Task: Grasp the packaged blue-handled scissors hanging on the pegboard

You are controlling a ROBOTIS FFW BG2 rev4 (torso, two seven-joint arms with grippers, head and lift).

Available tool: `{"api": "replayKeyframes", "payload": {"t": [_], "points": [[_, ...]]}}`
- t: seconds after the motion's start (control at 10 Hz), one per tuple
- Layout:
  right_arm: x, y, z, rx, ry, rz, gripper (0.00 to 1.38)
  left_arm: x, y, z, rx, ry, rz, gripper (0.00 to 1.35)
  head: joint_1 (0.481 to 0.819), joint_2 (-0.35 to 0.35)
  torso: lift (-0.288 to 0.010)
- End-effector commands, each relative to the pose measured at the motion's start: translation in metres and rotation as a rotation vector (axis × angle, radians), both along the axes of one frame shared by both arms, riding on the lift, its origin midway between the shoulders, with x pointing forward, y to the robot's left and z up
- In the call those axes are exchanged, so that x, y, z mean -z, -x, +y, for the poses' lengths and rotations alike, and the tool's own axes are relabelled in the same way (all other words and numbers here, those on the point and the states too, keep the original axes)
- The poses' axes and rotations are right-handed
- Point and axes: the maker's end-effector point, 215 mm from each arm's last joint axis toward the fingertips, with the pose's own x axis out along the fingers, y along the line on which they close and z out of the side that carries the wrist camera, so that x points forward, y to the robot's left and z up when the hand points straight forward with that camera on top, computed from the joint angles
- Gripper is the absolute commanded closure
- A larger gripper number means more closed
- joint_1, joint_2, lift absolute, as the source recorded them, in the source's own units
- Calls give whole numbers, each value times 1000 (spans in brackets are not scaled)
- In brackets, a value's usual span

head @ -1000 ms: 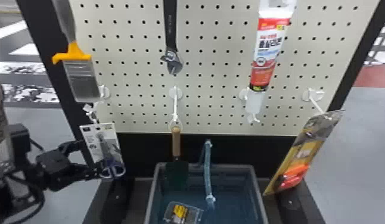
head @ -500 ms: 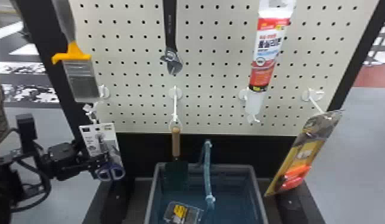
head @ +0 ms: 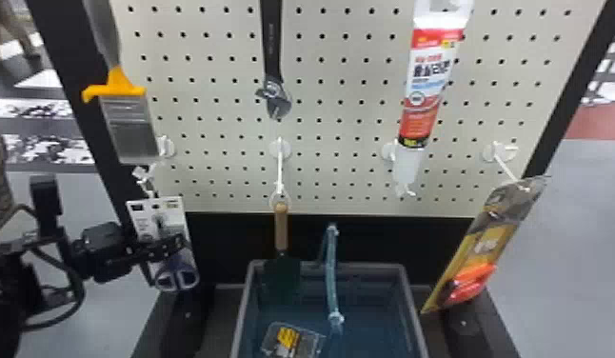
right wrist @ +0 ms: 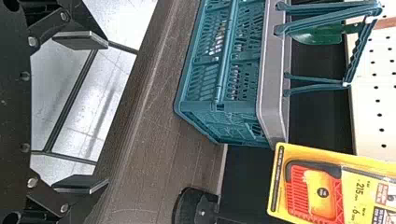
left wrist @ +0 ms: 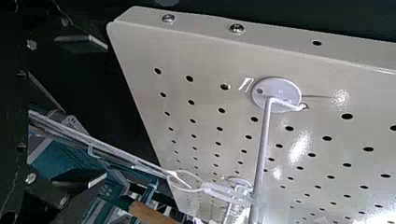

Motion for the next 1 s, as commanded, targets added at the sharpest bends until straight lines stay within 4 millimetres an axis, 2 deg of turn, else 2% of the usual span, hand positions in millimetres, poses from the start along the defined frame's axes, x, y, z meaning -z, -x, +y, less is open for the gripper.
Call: {"api": "replayKeyframes", "payload": {"t": [0.0,0.1,0.2,0.3,0.9], "points": [[0,1,1,0,-1,1,262,1,1,0,-4,-1,-3,805,549,0,-100],[0,1,0,1,0,1,262,1,1,-1,-2,-3,-10,880,549,0,-100],[1,1,0,1,-1,4,262,0,1,-1,-5,-13,-16,1090,549,0,-100],[2,3,0,1,-1,6,262,0,1,-2,-6,-14,-19,1165,549,0,-100],[2,4,0,1,-1,7,262,-3,2,-7,-2,-5,-33,1165,549,0,-100]]}}
